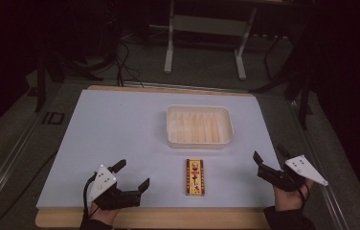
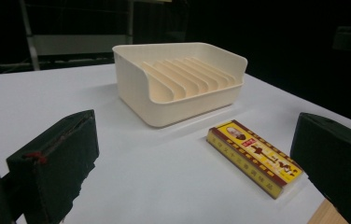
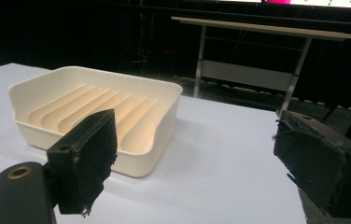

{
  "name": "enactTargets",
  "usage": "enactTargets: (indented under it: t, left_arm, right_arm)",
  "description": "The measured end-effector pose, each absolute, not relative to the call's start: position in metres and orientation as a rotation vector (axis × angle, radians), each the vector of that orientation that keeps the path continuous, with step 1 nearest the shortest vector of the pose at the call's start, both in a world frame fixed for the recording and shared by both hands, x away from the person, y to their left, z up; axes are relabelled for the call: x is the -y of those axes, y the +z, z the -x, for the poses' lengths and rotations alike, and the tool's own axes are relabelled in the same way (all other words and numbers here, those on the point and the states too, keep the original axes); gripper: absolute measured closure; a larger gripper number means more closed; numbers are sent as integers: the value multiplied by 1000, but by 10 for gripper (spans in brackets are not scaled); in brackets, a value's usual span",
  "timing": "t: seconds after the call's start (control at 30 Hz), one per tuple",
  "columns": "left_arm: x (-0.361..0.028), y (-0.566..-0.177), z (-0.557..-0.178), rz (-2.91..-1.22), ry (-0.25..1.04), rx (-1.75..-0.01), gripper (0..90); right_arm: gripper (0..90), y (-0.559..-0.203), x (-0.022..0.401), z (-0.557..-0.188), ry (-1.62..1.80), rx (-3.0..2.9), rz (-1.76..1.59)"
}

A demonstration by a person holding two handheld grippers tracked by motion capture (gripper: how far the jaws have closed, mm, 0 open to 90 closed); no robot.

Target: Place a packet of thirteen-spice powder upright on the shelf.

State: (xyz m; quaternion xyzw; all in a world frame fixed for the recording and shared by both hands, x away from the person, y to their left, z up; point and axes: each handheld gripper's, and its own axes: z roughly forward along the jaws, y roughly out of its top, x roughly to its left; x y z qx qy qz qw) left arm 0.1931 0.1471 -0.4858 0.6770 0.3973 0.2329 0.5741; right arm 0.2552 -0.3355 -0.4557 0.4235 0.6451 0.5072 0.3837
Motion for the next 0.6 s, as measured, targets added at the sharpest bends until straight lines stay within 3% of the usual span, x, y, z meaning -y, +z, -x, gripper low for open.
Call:
enactTargets:
  t: [0.3, 0.5, 0.6]
  left_arm:
    - [-145, -485, -194, -1617, 593, -988, 15]
    - [-152, -480, -196, -1536, 586, -1040, 15]
    - [-151, -475, -200, -1600, 601, -1072, 17]
  right_arm:
    - [129, -453, 336, -251, 1298, -1627, -1078]
    - [130, -452, 335, -249, 1308, -1629, -1072]
    - [130, -452, 334, -248, 1313, -1632, -1071]
